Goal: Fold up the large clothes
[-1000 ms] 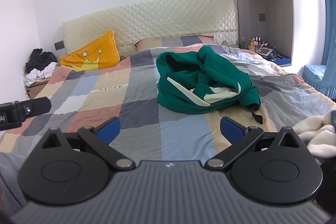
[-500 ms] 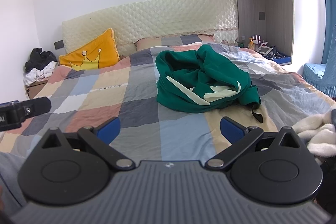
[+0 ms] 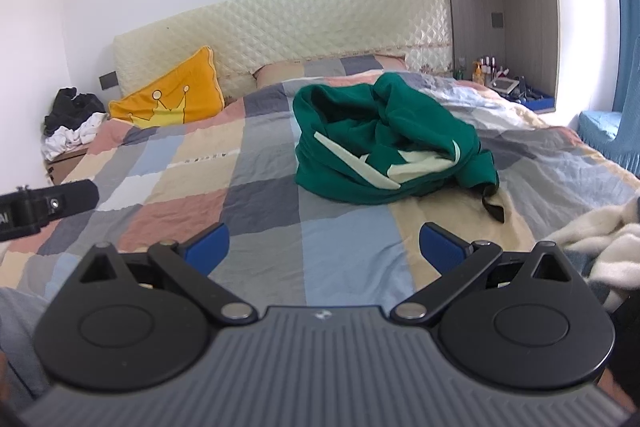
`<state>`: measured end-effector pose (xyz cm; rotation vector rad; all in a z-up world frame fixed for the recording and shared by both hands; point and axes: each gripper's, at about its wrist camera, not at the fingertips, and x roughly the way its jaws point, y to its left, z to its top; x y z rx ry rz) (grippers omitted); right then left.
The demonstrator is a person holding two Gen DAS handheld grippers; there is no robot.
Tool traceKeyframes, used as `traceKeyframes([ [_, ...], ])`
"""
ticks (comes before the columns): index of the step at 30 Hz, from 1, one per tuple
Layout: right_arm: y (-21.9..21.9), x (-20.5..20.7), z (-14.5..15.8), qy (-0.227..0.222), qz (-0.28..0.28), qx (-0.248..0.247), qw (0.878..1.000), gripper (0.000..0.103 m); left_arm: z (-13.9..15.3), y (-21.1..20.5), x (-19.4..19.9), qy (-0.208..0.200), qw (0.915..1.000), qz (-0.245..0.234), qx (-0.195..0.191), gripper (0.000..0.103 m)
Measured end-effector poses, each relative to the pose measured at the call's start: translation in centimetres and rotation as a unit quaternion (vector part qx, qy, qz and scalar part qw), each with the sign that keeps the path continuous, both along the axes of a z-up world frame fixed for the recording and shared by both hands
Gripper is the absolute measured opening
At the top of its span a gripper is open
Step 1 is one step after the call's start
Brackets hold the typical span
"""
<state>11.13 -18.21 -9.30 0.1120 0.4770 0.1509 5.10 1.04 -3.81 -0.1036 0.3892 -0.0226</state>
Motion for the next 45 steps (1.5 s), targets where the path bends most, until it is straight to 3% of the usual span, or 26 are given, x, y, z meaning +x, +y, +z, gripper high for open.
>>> traceKeyframes([
  [9,0.1,2.2,-1.5,-0.006,-0.015,-0.01,1.0,0.103,-0.7,0.3,2.2,0.003,1.0,-0.006,0.0,0.103],
  [16,0.1,5.8,-1.8,-0.016,-0.024,-0.004,1.0,0.103,-0.3,0.0,5.7,0.002,0.9994,-0.012,0.031,0.103],
  [23,0.3,9.8,-1.7,-0.019,-0.035,-0.008,0.999,0.103,0.1,-0.7,10.5,0.009,0.9983,-0.015,0.056,0.103],
  [33,-0.7,16.6,-2.3,-0.028,-0.069,0.003,0.997,0.103,0.4,-1.1,17.4,0.016,0.998,-0.012,0.061,0.103],
  [45,-2.5,24.2,-4.8,-0.038,-0.104,-0.01,0.994,0.103,-2.1,-2.5,28.1,0.046,0.997,-0.011,0.061,0.103],
])
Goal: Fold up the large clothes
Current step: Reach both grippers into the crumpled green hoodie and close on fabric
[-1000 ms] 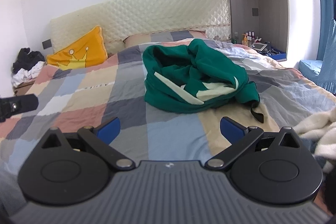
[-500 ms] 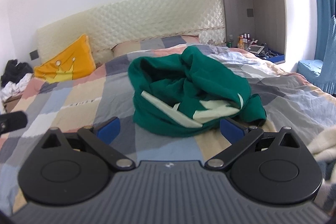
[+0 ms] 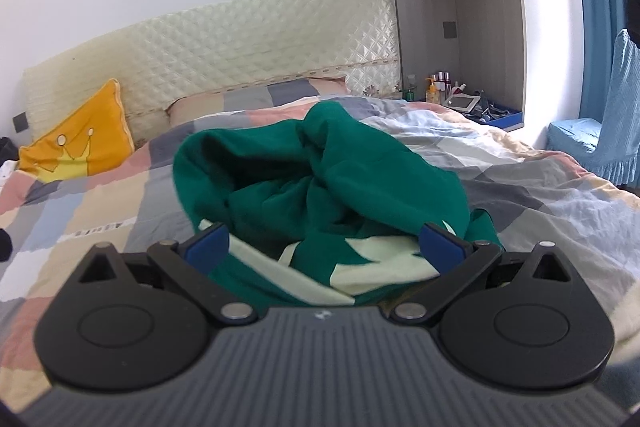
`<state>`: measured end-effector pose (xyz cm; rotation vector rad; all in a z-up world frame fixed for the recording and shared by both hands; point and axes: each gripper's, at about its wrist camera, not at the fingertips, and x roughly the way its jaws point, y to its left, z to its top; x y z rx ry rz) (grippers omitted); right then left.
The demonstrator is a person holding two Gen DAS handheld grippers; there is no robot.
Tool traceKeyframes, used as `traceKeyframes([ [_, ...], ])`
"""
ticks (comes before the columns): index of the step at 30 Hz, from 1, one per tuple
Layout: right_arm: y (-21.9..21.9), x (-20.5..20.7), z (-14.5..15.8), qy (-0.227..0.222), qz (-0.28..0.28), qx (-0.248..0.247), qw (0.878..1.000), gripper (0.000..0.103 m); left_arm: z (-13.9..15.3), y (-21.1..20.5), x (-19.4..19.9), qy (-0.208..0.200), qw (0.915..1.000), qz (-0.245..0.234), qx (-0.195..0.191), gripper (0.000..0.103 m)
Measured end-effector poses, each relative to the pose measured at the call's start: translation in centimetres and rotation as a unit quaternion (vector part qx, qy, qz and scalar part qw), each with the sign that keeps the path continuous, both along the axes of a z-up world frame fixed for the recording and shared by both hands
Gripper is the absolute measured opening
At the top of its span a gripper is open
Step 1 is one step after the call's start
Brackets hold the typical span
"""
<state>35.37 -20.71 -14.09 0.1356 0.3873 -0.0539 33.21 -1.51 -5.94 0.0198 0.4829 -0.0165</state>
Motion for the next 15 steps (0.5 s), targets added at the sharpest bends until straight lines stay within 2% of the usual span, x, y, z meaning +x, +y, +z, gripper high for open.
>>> traceKeyframes([
  [5,-0.5,3.4,-0.6,0.02,-0.002,0.013,1.0,0.103,-1.5,-0.8,4.5,0.004,1.0,0.004,-0.005,0.103],
  [9,-0.6,6.5,-1.3,0.035,-0.016,0.002,0.999,0.103,-2.8,-1.8,8.3,0.016,0.9999,-0.002,-0.004,0.103],
  [15,-2.0,9.6,-3.1,0.037,-0.047,-0.007,0.998,0.103,-4.5,-2.8,13.4,0.019,0.999,-0.016,-0.036,0.103],
])
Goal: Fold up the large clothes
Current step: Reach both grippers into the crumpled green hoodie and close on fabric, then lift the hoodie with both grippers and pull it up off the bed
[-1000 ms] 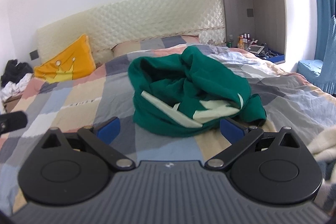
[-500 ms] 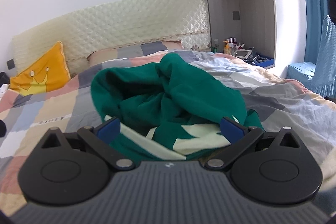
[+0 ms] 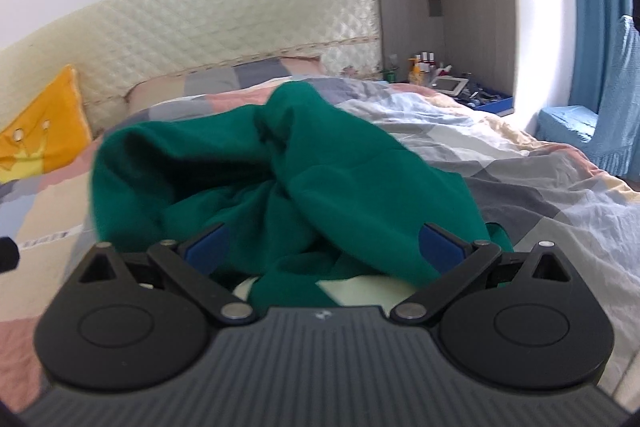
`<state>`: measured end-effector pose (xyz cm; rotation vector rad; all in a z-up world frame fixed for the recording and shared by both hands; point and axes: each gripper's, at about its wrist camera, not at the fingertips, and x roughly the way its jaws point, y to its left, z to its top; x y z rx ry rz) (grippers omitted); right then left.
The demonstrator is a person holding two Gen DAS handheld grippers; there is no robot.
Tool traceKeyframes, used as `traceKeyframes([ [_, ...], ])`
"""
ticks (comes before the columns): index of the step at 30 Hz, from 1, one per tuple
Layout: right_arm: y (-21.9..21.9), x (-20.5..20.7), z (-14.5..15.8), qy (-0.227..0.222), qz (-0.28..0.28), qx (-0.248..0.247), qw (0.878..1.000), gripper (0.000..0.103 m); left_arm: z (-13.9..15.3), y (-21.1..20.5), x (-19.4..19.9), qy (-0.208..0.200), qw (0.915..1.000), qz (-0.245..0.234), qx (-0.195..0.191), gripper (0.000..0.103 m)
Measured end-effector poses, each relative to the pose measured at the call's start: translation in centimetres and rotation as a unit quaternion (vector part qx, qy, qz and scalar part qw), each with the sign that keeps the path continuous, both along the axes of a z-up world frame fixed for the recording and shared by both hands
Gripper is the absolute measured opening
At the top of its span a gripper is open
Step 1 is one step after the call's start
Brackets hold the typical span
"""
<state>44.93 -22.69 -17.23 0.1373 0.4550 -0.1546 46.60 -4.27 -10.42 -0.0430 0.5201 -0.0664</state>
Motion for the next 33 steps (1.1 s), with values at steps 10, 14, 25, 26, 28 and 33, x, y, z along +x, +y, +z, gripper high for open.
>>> traceKeyframes([
  [10,-1.1,2.4,-2.9,0.028,-0.03,-0.074,0.996,0.086,-3.6,-2.9,8.0,0.001,0.9991,-0.032,-0.029,0.102],
  [14,-1.5,3.1,-4.0,0.037,-0.049,-0.111,0.992,0.08,-4.7,-3.6,11.2,0.018,0.9996,-0.014,-0.017,0.09],
  [25,-3.3,3.7,-4.8,0.054,-0.076,-0.068,0.993,0.042,-6.9,-0.8,14.7,0.063,0.994,0.08,-0.038,0.01],
  [26,-3.3,3.7,-5.0,0.055,-0.071,-0.067,0.994,0.038,-6.8,-0.4,14.1,0.057,0.994,0.084,-0.042,0.008],
  [28,-3.5,3.4,-4.9,0.047,-0.07,-0.065,0.994,0.021,-6.2,0.2,13.0,0.04,0.9945,0.087,-0.042,0.005],
  [33,-3.3,2.2,-3.9,0.006,-0.06,-0.087,0.994,0.011,-3.6,2.5,9.9,0.02,0.9928,0.1,-0.063,0.004],
])
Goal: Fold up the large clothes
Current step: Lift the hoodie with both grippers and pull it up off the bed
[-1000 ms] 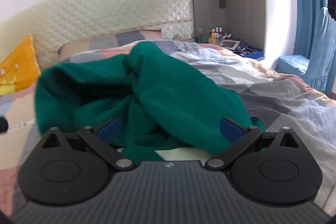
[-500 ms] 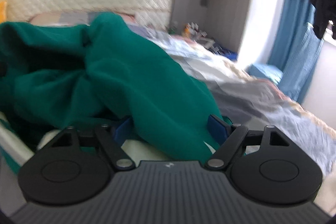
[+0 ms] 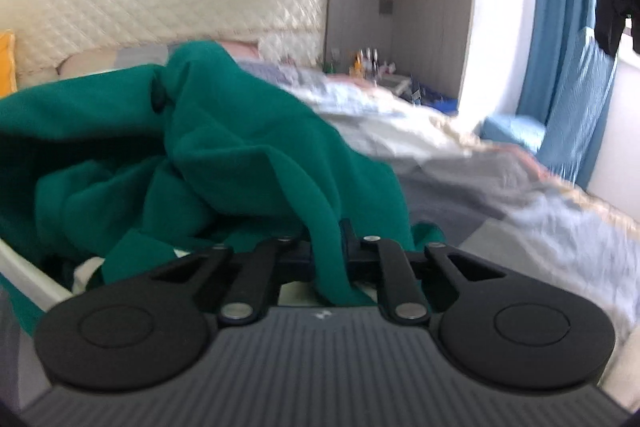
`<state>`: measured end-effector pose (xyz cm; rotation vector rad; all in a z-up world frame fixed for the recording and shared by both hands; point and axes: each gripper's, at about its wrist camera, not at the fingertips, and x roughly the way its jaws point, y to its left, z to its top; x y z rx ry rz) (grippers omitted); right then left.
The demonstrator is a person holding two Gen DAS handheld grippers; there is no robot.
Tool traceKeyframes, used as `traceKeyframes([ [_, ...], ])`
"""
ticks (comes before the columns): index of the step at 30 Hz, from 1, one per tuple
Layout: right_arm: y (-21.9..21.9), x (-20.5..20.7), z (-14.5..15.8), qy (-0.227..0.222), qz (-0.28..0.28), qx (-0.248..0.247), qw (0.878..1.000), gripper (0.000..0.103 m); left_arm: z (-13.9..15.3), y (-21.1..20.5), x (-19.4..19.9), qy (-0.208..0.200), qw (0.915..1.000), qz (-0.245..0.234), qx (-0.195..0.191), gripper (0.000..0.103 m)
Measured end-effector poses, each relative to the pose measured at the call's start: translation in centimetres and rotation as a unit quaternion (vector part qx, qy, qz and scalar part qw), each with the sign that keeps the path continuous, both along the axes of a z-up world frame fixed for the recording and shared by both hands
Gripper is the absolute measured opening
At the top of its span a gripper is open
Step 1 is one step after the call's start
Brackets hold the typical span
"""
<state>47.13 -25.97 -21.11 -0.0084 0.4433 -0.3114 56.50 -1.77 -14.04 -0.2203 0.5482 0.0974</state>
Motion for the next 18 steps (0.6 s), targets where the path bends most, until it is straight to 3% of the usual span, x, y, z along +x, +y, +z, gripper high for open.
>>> traceKeyframes([
  [7,-0.9,-2.6,1.8,-0.065,-0.038,-0.037,0.996,0.009,3.6,3.6,-4.8,-0.015,0.9991,0.025,-0.031,0.004],
  [18,-2.1,-6.2,3.5,-0.112,-0.074,-0.037,0.99,0.007,9.3,11.6,-16.9,-0.077,0.9927,0.086,-0.032,0.003],
])
